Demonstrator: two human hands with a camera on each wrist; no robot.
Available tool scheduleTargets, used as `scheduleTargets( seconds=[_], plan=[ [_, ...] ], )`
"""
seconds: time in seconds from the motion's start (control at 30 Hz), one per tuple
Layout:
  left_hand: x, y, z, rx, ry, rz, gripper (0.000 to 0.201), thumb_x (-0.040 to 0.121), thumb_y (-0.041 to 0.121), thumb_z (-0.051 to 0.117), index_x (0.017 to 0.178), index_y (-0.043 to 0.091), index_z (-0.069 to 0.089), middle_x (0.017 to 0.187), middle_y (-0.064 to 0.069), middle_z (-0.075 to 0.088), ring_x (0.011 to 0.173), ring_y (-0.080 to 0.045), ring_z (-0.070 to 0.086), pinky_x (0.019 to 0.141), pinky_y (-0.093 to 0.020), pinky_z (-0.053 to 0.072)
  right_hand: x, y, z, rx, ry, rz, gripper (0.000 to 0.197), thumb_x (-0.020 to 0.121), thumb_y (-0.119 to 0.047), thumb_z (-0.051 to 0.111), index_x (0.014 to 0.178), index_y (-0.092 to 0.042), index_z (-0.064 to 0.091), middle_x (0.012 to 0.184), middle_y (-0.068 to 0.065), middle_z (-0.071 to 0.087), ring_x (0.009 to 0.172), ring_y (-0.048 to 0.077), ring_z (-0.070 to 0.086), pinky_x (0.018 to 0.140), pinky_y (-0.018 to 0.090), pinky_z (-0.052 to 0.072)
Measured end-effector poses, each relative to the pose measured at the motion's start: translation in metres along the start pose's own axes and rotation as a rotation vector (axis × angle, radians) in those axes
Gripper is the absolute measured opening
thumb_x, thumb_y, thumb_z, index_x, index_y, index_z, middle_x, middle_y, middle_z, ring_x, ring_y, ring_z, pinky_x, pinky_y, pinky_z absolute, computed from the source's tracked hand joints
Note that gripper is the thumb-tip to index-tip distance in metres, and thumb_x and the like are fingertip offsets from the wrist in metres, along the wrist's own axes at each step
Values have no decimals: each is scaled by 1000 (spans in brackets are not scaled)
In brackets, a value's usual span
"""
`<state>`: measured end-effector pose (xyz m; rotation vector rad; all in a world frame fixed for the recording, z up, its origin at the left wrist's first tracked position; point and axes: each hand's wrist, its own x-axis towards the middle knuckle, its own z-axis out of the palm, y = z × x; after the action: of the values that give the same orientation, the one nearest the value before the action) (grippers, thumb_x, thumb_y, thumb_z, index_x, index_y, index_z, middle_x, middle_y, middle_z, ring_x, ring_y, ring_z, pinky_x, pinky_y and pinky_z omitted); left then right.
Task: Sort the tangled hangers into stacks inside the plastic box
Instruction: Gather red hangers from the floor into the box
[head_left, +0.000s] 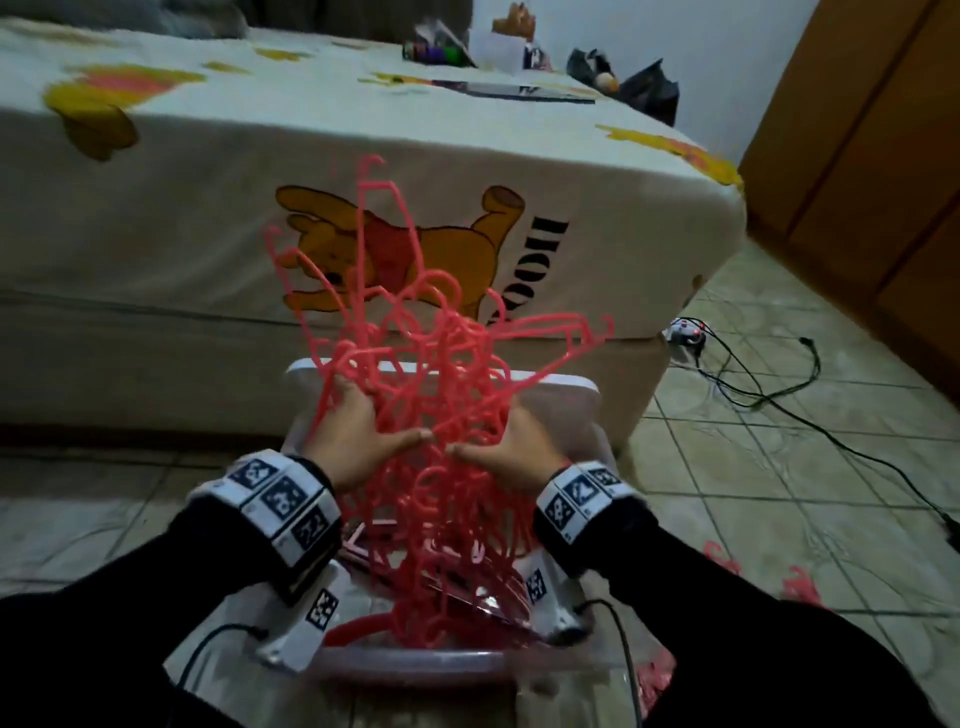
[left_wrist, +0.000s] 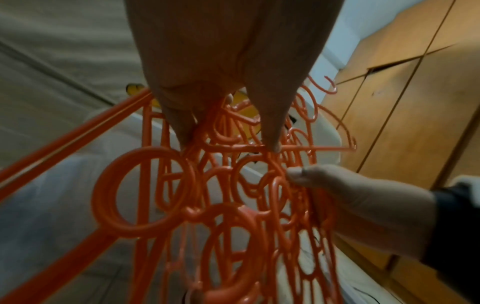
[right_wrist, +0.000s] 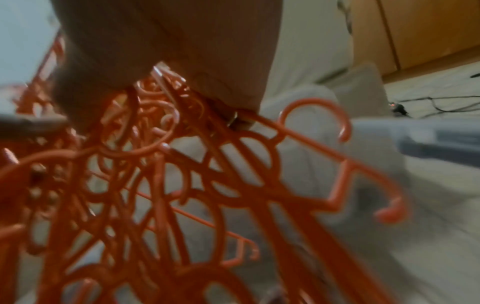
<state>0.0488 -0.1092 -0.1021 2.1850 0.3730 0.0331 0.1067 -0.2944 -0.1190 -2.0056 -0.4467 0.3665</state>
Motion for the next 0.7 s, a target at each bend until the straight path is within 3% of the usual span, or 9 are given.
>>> scheduleTargets(
  seconds=[0.03,0.1,0.2,0.27,0.33,0.47,0.5,0.6,0.7],
  plan=[
    [1,-8,4,54,2,-23,107,72,42,78,143,-6,15,132,-15,55,124,-29,51,106,-40,39,-1,9,3,-11,-11,30,33,69,-14,83,92,-20,60,87,-6,68,80,5,64,74,15,50],
    [4,-19,13,125,-73,-47,87,77,40,75,140,-1,31,129,-13,57,122,-28,52,105,-39,39,-1,25,6,-34,-46,99,40,70,-16,82,103,-9,61,92,-1,69,83,11,65,77,19,52],
    [4,-25,22,193,-252,-36,50,82,31,72,119,5,50,116,-9,64,111,-25,60,99,-37,45,0,42,5,-169,-170,190,40,72,-24,81,106,-9,64,99,3,70,91,17,66,81,24,53],
    [3,-27,23,232,-318,-39,56,83,27,72,125,3,43,113,-10,65,106,-23,62,95,-36,47,5,51,3,-265,-211,235,41,72,-31,81,105,-12,66,102,3,70,94,16,65,87,28,52],
    [3,-30,21,297,-351,-45,61,83,28,72,128,1,39,114,-12,63,101,-22,62,90,-33,49,7,55,4,-333,-233,266,45,70,-38,81,106,-16,66,102,-2,69,93,13,64,86,25,51],
    [4,-37,16,308,-395,-39,71,79,24,76,131,7,32,115,-7,62,98,-19,62,87,-31,50,10,65,4,-405,-246,325,25,68,-42,81,75,-28,61,73,-20,61,59,-11,55,54,3,40],
    [4,-39,14,324,-396,-20,70,77,25,78,129,8,34,114,-6,63,98,-19,63,88,-31,50,10,69,3,-436,-229,330,25,67,-42,82,73,-29,62,73,-19,62,58,-11,55,53,3,39],
    [6,-44,8,391,-404,-1,61,75,23,79,120,10,40,113,-6,65,98,-19,64,87,-33,51,3,79,-3,-570,-196,224,42,63,-37,85,99,-25,66,91,-13,64,76,0,54,65,9,38],
    [7,-46,5,494,-399,24,53,78,21,76,112,11,35,111,-10,63,98,-22,63,84,-34,51,-4,87,-12,-654,-265,248,32,66,-37,83,88,-26,62,95,-7,67,80,10,60,68,16,41]
  ],
)
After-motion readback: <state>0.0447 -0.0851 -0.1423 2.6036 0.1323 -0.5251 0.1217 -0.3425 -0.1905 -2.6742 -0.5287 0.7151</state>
